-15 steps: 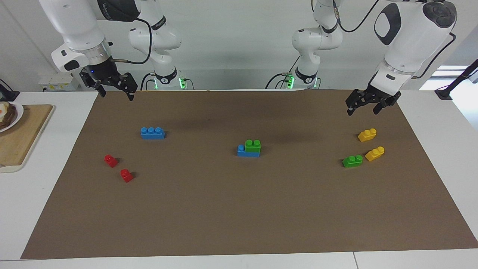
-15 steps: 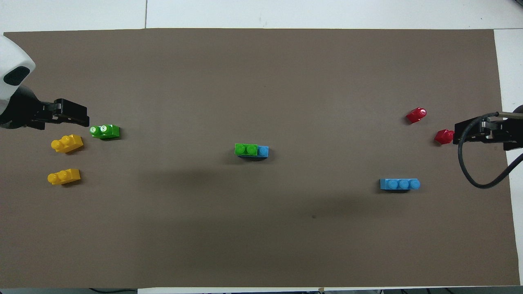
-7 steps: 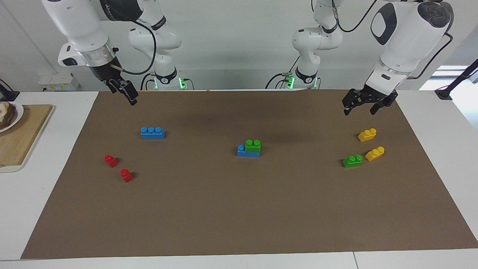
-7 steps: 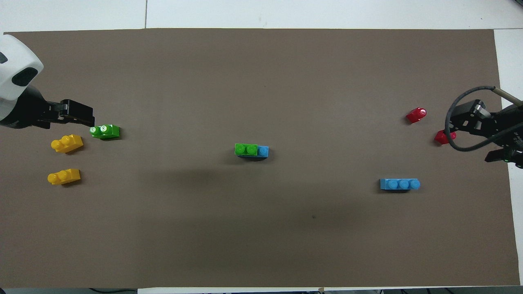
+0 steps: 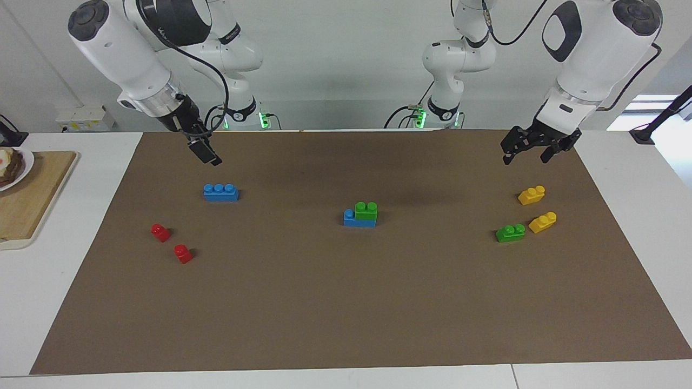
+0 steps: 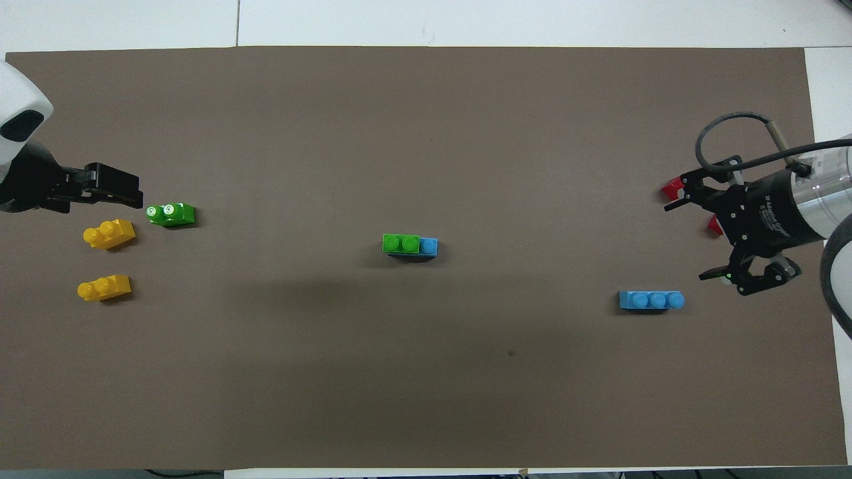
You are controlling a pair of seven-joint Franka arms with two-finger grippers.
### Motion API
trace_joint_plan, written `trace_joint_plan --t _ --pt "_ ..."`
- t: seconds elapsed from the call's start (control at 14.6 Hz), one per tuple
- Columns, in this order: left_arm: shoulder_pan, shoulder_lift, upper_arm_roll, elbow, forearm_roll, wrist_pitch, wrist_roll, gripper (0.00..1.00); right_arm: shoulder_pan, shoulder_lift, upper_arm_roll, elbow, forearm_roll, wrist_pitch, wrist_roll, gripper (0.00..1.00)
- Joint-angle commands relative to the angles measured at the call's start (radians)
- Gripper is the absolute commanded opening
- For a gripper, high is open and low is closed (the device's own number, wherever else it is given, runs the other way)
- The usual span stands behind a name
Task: Remove green block with left arm and hold with right
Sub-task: 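Swing the right gripper toward the joined green-blue brick while the left gripper follows, then bring the left gripper and the right gripper to opposite brick ends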
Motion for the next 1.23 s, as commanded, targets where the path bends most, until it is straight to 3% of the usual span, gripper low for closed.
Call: trace_joint_plan --t 0.0,0.55,1.16 --pt "-0.018 -0.010 0.004 0.004 0.009 -0.033 -0.064 1.00 0.009 -0.015 0.001 -0.079 0.090 0.081 0.116 0.97" --pt "-0.047 0.000 -0.006 0.004 0.004 -0.036 -0.412 1.00 0.143 0.037 0.002 -0.168 0.119 0.293 0.386 0.97" --pt "-0.108 0.006 -0.009 -0.004 0.001 -0.016 -0.839 1.00 0.276 0.123 0.007 -0.238 0.196 0.453 0.340 0.98"
